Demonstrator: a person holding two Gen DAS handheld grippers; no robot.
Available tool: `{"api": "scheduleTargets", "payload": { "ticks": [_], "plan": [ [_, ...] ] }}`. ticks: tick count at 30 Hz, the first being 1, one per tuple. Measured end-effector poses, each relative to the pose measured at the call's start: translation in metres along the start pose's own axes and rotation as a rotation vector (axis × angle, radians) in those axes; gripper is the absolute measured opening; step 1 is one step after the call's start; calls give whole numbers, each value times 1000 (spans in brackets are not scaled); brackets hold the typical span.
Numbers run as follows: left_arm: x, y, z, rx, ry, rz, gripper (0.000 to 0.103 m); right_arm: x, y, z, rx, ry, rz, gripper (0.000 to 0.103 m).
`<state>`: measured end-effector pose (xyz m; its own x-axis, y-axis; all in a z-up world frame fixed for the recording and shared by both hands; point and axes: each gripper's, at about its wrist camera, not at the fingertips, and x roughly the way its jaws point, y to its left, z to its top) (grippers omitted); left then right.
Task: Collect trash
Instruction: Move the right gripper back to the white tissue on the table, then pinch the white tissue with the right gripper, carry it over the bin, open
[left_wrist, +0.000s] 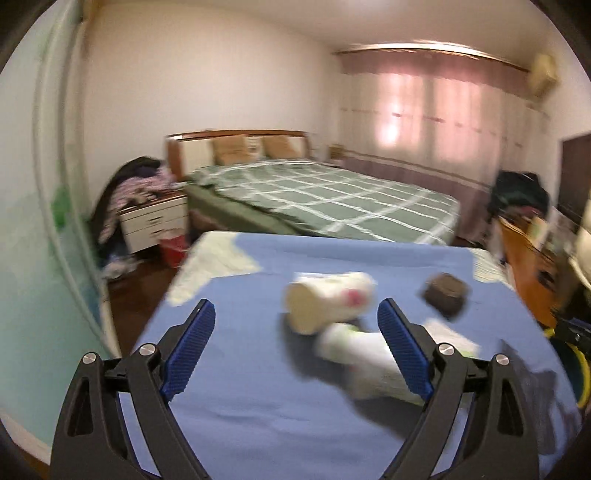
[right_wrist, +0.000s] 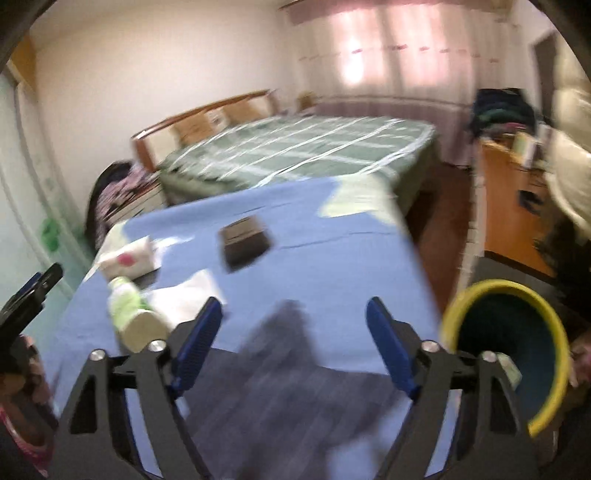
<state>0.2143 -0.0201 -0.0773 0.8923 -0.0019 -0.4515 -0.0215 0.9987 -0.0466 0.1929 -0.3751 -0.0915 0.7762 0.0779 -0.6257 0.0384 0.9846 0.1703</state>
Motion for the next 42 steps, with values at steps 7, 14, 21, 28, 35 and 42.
{"api": "scheduleTargets", "payload": {
  "ticks": [7, 14, 21, 28, 35, 42],
  "plan": [
    [13, 34, -10, -56, 20, 35, 88, 79, 53, 13, -101, 160, 70, 57],
    [2, 30, -10, -79, -8, 78, 91, 118, 70, 4, -148, 245, 70, 48],
    [1, 24, -10, -65, -9, 88, 91, 115, 86, -7, -210, 250, 91, 9],
    [2, 18, -11, -45, -9, 90, 91, 85, 71, -1, -142, 209, 113, 8],
    [2, 18, -11, -36, -7, 88, 91, 25, 35, 8, -64, 80, 76, 8],
    [2, 14, -12, -23, -6, 88, 91, -35, -22, 8, 34, -24, 0, 8]
  ]
}}
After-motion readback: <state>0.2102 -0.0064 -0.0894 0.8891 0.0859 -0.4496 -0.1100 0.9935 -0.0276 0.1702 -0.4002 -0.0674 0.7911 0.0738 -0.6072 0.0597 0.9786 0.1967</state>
